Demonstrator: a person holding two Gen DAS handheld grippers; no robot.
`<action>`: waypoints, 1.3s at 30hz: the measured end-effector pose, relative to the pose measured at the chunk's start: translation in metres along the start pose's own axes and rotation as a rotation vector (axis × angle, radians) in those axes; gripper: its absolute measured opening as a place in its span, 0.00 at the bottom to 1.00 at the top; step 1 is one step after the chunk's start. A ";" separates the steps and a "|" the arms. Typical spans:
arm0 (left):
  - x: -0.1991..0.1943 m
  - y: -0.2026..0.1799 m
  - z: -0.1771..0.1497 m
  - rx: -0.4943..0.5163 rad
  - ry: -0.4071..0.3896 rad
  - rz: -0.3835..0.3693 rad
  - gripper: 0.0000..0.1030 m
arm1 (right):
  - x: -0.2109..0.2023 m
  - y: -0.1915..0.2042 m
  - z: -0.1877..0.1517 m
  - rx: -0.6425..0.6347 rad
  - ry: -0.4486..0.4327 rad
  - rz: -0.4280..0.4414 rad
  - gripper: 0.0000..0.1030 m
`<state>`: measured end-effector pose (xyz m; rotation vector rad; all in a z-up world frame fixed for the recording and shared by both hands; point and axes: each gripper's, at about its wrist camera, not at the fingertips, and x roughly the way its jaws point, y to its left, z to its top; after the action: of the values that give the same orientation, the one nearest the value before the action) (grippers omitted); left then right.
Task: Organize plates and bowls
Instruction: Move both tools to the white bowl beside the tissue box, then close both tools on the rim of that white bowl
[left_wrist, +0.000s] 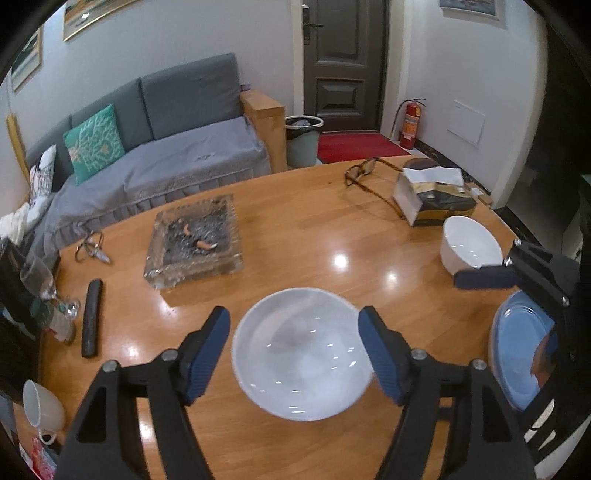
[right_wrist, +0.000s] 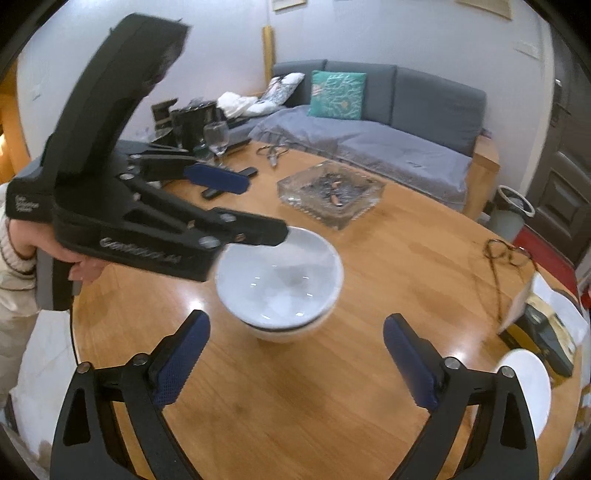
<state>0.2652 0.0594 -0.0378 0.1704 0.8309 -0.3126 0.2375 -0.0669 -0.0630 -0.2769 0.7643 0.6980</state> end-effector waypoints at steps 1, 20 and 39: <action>-0.001 -0.005 0.002 0.009 -0.001 0.003 0.69 | -0.007 -0.005 -0.003 0.010 -0.010 -0.018 0.94; 0.044 -0.136 0.042 0.090 0.028 -0.077 0.70 | -0.102 -0.116 -0.090 0.177 -0.065 -0.173 0.96; 0.153 -0.200 0.060 0.047 0.141 -0.163 0.65 | -0.077 -0.205 -0.150 0.249 0.023 -0.153 0.96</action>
<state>0.3364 -0.1762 -0.1181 0.1699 0.9795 -0.4779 0.2544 -0.3267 -0.1157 -0.1155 0.8336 0.4504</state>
